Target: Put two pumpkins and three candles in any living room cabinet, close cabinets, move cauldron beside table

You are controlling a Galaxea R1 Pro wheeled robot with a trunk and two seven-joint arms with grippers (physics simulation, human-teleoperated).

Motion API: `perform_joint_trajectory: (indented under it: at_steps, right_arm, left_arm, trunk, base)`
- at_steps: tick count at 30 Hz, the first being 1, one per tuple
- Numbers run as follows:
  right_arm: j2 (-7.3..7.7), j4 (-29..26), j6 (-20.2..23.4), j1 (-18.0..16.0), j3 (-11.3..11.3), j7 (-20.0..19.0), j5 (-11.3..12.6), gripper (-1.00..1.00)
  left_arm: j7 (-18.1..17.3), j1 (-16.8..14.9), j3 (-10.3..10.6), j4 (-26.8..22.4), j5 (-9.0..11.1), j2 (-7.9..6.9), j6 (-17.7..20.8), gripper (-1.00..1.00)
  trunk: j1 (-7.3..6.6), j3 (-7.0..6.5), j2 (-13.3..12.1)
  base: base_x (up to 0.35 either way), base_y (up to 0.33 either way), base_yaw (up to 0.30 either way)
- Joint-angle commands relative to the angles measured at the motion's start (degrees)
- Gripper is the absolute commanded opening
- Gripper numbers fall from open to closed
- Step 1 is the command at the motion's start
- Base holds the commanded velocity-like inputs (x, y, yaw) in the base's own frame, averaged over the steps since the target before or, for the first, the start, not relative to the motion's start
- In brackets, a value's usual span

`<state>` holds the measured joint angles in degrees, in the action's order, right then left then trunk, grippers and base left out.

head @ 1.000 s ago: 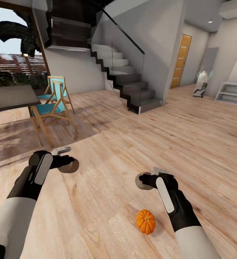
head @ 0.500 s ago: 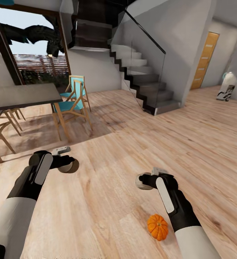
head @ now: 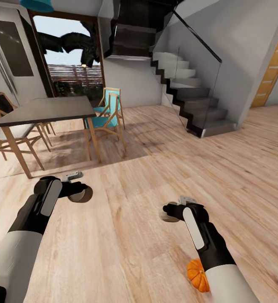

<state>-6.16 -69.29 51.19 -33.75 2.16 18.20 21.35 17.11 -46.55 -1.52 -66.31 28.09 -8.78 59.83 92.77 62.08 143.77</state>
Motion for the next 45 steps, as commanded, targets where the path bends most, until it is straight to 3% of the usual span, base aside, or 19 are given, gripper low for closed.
perform_joint_trajectory:
  at_steps: [1, 25, 35, 45]
  right_arm:
    - [0.00, -0.1, 0.0, 0.0, 0.1, 0.7, 0.8, -1.00]
    - [0.00, 0.1, 0.0, 0.0, 0.0, 0.7, 0.8, -1.00]
    - [0.00, 0.1, 0.0, 0.0, 0.1, 0.6, 0.8, -1.00]
    - [0.00, 0.1, 0.0, 0.0, 0.1, 0.7, 0.8, -1.00]
  left_arm:
    - [0.4, 0.0, 0.0, -0.1, 0.6, -0.01, 0.2, -1.00]
    - [0.5, 0.0, 0.0, 0.0, 0.6, -0.01, 0.2, -1.00]
    - [0.5, 0.0, 0.1, 0.0, 0.6, 0.00, 0.2, -1.00]
    - [0.6, 0.0, 0.2, 0.0, 0.6, 0.00, 0.2, -1.00]
  trunk:
    - [-0.02, 0.05, 0.0]
    - [-0.02, 0.05, 0.0]
    - [-0.02, 0.05, 0.0]
    - [-0.02, 0.05, 0.0]
  base:
    - [0.000, 0.000, 0.292]
    - [0.008, 0.004, 0.289]
    - [0.196, 0.162, 0.093]
    - [0.278, 0.186, 0.263]
